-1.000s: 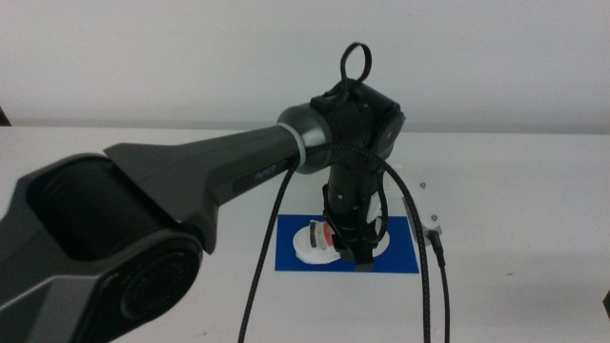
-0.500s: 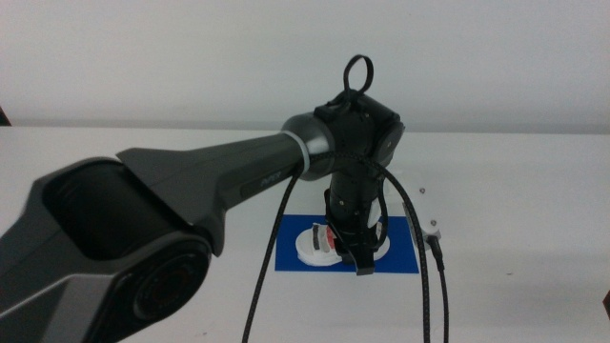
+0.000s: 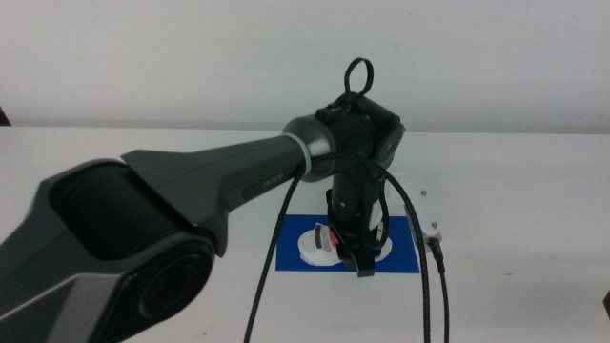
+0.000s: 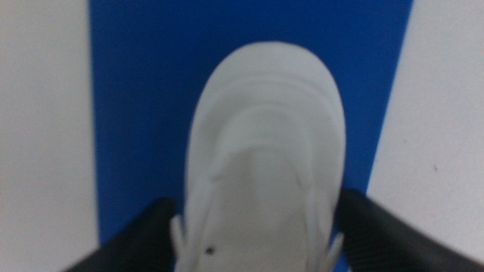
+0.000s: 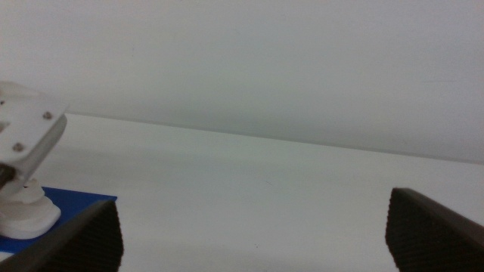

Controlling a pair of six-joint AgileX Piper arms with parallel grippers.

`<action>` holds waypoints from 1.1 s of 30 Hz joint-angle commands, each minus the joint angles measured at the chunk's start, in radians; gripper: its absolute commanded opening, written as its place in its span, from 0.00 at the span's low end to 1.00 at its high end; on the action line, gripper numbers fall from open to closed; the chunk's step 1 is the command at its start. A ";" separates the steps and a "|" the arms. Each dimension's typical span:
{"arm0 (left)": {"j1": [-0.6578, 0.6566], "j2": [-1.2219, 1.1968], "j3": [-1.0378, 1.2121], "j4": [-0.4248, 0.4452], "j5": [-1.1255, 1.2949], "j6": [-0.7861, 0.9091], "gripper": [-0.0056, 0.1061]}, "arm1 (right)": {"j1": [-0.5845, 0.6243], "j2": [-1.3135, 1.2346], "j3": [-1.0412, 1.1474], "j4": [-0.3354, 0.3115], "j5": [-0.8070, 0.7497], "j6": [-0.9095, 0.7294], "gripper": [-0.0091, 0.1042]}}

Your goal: Use one arm to grab the shoe from the table and place it on the mat.

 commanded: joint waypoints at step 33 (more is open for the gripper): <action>0.577 -1.408 0.858 0.043 -0.365 -0.837 0.89 | 0.000 -0.038 0.043 -0.003 -0.005 0.000 0.90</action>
